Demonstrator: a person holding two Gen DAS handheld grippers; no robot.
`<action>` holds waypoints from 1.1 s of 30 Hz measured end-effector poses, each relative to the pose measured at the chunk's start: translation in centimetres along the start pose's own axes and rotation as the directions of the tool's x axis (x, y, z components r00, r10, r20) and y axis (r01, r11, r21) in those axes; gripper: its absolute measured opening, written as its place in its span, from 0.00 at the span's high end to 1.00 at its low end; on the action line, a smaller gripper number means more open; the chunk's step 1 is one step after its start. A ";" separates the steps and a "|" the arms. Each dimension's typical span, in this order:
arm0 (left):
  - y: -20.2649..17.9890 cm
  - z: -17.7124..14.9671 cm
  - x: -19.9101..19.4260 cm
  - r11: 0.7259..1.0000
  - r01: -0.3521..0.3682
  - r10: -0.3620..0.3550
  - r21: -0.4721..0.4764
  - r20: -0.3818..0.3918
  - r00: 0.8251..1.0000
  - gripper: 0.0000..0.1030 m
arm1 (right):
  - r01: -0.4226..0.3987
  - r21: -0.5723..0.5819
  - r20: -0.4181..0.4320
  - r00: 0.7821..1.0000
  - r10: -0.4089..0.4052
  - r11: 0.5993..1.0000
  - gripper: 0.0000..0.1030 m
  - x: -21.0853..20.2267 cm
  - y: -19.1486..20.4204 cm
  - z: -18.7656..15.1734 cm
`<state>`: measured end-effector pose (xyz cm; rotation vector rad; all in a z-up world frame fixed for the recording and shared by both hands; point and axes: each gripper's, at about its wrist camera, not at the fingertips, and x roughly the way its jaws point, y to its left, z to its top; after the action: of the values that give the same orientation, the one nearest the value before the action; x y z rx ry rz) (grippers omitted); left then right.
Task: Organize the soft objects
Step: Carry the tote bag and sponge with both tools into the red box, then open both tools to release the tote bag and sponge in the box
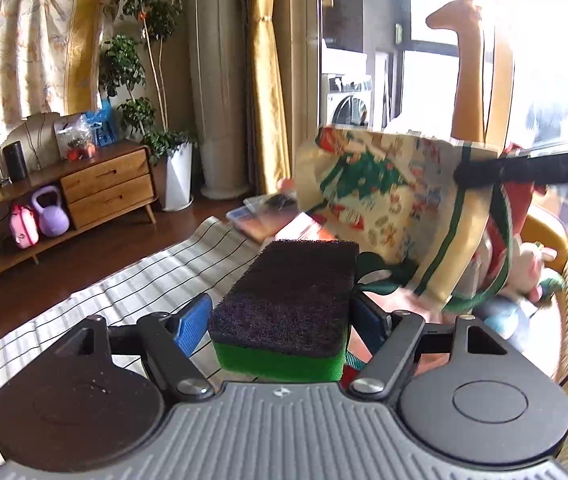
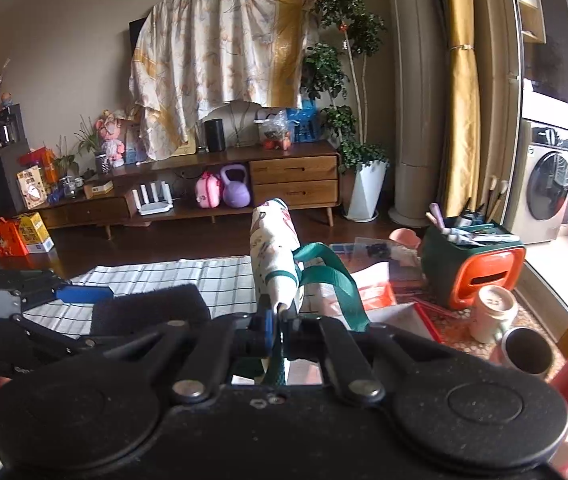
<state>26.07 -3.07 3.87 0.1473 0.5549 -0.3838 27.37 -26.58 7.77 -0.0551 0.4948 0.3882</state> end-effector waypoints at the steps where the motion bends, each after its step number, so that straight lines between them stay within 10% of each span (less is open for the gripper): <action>1: -0.6 0.3 0.0 1.000 0.010 -0.010 -0.012 0.014 1.000 0.27 | 0.011 -0.004 -0.002 1.000 -0.011 1.000 0.97 -0.2 -0.2 -0.2; 19: -9.6 1.1 8.4 0.997 0.019 -0.021 -0.077 -0.026 0.999 0.29 | 0.178 -0.193 -0.105 0.974 -0.201 0.965 0.97 3.8 -4.0 -5.1; 33: -9.8 0.2 13.0 0.992 0.035 -0.048 -0.119 -0.105 0.993 0.29 | 0.098 -0.122 -0.191 0.974 -0.121 0.988 0.97 8.6 -4.6 -8.6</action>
<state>32.45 -16.19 -3.27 0.0432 0.6859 -0.3842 32.16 -29.05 -4.06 -0.2307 0.6635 0.3029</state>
